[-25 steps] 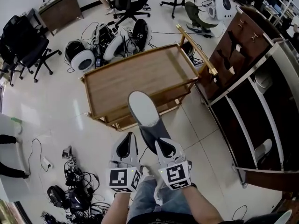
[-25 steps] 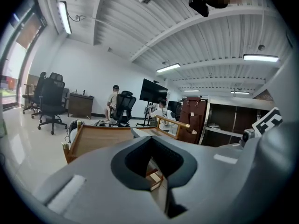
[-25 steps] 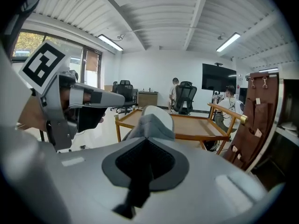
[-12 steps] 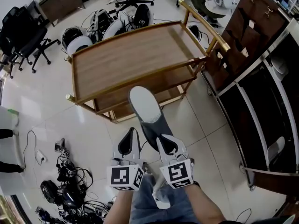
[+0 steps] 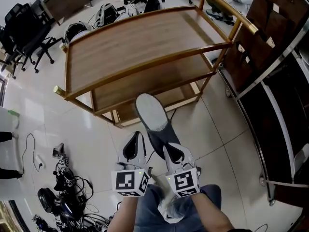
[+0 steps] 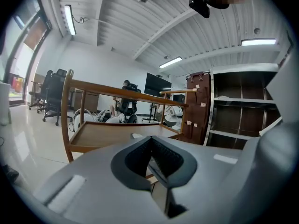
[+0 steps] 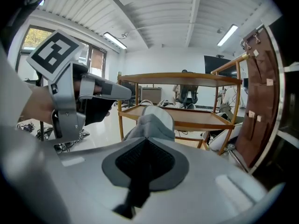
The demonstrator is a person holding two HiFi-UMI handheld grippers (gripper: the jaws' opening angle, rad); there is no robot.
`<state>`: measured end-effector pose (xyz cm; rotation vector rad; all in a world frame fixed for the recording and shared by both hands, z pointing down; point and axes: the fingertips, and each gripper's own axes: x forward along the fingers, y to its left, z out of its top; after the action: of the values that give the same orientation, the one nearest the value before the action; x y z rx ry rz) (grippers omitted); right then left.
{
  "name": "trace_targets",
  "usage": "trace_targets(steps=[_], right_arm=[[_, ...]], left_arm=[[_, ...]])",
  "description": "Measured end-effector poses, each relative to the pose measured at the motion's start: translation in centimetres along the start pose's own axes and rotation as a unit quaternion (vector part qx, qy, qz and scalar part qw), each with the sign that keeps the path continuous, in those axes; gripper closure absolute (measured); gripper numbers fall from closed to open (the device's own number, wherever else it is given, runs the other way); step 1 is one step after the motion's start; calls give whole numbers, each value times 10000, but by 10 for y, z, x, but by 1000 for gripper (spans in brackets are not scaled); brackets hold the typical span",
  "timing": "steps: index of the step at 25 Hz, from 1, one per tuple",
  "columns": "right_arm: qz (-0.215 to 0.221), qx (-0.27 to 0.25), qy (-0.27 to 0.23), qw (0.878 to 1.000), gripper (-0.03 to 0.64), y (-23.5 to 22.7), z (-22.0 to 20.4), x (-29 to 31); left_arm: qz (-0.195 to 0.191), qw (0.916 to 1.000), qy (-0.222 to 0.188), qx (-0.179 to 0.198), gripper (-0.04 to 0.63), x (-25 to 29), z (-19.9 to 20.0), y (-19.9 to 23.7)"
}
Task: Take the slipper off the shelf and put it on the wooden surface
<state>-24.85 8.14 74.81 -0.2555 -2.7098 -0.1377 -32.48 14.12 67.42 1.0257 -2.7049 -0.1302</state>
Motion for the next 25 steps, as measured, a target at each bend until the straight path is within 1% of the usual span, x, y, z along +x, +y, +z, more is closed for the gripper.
trace_targets(steps=[8, 12, 16, 19, 25], right_arm=[[27, -277, -53, 9996, 604, 4, -75, 44], [-32, -568, -300, 9979, 606, 9, -92, 53], [-88, -564, -470, 9973, 604, 17, -108, 55], [-36, -597, -394, 9974, 606, 17, -125, 71], [59, -840, -199, 9963, 605, 2, -148, 128]], left_arm=[[24, 9998, -173, 97, 591, 32, -65, 27], [-53, 9996, -219, 165, 591, 40, -96, 39], [-20, 9997, -224, 78, 591, 48, -126, 55], [-24, 9998, -196, 34, 591, 53, -144, 64], [6, 9996, -237, 176, 591, 65, -167, 87]])
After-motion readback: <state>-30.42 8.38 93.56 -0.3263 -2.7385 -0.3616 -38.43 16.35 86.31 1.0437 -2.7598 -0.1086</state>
